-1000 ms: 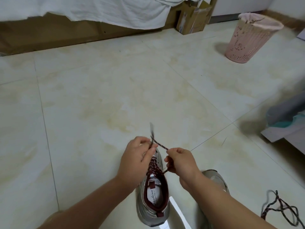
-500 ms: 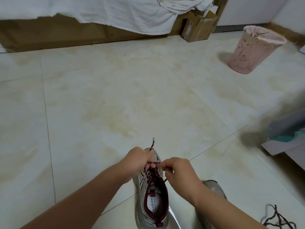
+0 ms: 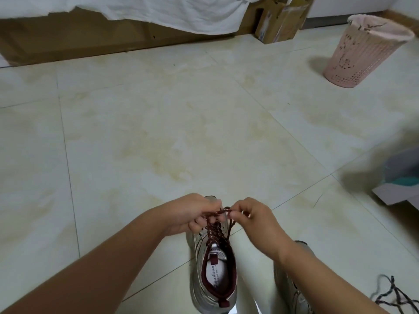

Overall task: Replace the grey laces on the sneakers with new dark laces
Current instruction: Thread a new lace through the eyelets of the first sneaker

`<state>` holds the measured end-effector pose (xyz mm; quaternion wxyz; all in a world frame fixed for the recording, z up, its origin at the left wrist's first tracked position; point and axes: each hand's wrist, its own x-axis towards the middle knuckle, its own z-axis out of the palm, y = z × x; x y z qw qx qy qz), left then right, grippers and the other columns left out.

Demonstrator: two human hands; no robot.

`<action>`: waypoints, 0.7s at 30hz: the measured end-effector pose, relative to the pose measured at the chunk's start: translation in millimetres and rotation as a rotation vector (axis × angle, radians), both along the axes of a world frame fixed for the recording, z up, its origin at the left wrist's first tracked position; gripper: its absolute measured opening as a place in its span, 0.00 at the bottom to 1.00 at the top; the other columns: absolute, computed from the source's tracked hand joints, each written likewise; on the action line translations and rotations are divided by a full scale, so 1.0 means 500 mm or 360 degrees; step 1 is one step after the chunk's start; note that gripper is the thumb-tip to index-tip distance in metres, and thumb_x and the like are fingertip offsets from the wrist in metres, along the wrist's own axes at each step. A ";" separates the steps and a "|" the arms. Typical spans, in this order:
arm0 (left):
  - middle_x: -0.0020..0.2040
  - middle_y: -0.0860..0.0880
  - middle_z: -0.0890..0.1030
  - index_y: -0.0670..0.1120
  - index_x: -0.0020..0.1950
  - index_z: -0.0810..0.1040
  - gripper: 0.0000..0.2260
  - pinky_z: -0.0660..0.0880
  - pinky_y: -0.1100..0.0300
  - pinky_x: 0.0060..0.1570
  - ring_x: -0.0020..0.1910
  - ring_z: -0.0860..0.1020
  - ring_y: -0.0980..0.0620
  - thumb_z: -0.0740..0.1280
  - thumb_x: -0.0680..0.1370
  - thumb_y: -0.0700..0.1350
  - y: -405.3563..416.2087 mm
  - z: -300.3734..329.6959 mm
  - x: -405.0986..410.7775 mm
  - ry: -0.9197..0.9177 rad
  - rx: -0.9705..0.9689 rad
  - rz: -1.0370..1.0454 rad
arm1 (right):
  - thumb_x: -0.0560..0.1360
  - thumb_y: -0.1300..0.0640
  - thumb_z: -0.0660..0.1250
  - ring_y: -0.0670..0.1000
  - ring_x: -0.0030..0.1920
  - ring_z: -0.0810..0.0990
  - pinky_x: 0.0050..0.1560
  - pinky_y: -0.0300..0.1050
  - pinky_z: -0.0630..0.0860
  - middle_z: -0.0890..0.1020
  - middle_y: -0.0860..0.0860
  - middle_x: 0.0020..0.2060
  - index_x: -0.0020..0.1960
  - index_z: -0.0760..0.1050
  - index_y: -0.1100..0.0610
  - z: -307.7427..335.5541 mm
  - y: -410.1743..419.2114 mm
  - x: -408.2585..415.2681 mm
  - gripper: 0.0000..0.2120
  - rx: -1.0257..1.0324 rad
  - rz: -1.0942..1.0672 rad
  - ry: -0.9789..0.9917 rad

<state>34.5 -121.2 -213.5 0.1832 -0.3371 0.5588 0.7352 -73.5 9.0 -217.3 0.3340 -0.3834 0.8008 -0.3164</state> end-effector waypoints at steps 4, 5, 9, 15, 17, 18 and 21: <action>0.29 0.55 0.75 0.45 0.38 0.80 0.06 0.65 0.71 0.27 0.24 0.70 0.62 0.68 0.75 0.41 -0.031 -0.033 0.024 0.0030 -0.0906 0.0100 | 0.76 0.63 0.60 0.45 0.30 0.69 0.29 0.30 0.64 0.73 0.47 0.30 0.33 0.72 0.54 -0.007 0.015 -0.043 0.14 0.0147 -0.0162 -0.0066; 0.32 0.54 0.77 0.45 0.37 0.81 0.06 0.67 0.70 0.31 0.30 0.73 0.61 0.69 0.74 0.41 -0.036 -0.047 0.031 0.0017 -0.1112 0.0091 | 0.76 0.63 0.59 0.47 0.31 0.70 0.30 0.34 0.65 0.74 0.48 0.29 0.32 0.72 0.54 -0.016 0.022 -0.051 0.14 0.0204 -0.0192 -0.0038; 0.42 0.48 0.76 0.41 0.46 0.82 0.06 0.67 0.62 0.44 0.45 0.75 0.50 0.66 0.75 0.41 -0.047 -0.091 0.063 -0.0248 -0.1720 -0.0360 | 0.76 0.63 0.58 0.47 0.31 0.71 0.30 0.40 0.64 0.73 0.45 0.30 0.33 0.70 0.49 -0.052 0.057 -0.078 0.15 0.0538 -0.0184 0.0368; 0.55 0.47 0.76 0.45 0.55 0.78 0.10 0.70 0.59 0.52 0.56 0.74 0.47 0.60 0.78 0.41 -0.042 -0.129 0.122 -0.0651 -0.1991 -0.0937 | 0.71 0.66 0.57 0.52 0.41 0.74 0.34 0.41 0.65 0.76 0.48 0.40 0.34 0.67 0.48 -0.081 0.086 -0.104 0.14 0.0922 -0.0045 0.0615; 0.57 0.48 0.75 0.47 0.56 0.77 0.10 0.68 0.58 0.53 0.58 0.72 0.48 0.59 0.78 0.42 -0.031 -0.130 0.115 -0.0642 -0.2145 -0.1051 | 0.73 0.64 0.58 0.52 0.46 0.75 0.39 0.41 0.65 0.78 0.49 0.44 0.36 0.69 0.48 -0.089 0.079 -0.095 0.12 0.0952 0.0004 0.0709; 0.57 0.49 0.75 0.49 0.56 0.76 0.10 0.67 0.58 0.53 0.58 0.71 0.48 0.59 0.78 0.43 -0.026 -0.130 0.108 -0.0592 -0.2226 -0.1036 | 0.75 0.61 0.58 0.53 0.50 0.74 0.43 0.42 0.66 0.78 0.49 0.49 0.42 0.72 0.48 -0.092 0.075 -0.089 0.09 0.0932 0.0049 0.0821; 0.57 0.52 0.73 0.51 0.58 0.74 0.10 0.65 0.58 0.55 0.58 0.71 0.51 0.60 0.79 0.49 -0.005 -0.129 0.084 -0.0305 -0.2188 -0.0688 | 0.78 0.49 0.59 0.54 0.61 0.69 0.56 0.46 0.67 0.72 0.50 0.60 0.63 0.70 0.51 -0.100 0.061 -0.061 0.14 0.0826 0.0175 0.1018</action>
